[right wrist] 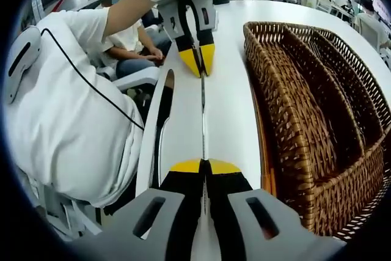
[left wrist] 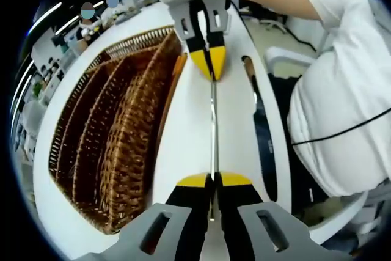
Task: Arrange the knives, forks, and spoons in their matching storage slots by inserting each utensil handle-first until every utensil is classified and aligned in the correct compartment
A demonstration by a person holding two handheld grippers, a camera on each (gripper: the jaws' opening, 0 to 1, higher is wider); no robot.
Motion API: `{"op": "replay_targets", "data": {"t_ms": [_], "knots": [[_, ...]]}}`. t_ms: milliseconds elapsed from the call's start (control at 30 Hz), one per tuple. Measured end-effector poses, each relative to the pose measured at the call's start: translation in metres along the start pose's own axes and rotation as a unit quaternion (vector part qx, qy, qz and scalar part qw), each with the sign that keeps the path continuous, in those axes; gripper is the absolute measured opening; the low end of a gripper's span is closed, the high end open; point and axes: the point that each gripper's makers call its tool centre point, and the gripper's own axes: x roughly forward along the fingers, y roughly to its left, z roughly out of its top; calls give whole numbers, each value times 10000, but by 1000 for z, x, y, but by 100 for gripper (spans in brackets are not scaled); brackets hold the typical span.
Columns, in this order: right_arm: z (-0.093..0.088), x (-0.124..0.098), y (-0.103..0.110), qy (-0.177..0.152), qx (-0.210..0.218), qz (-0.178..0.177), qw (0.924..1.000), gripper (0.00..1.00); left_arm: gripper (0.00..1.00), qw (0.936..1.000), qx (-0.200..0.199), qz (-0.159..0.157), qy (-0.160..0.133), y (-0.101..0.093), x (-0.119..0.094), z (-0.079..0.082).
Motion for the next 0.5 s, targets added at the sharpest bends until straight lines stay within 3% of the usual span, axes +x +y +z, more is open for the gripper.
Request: {"op": "replay_targets", "data": {"t_ms": [500], "knots": [[19, -23, -12, -195, -141, -142, 9996, 1, 3, 9999, 70, 127, 8, 16, -22, 13]]}}
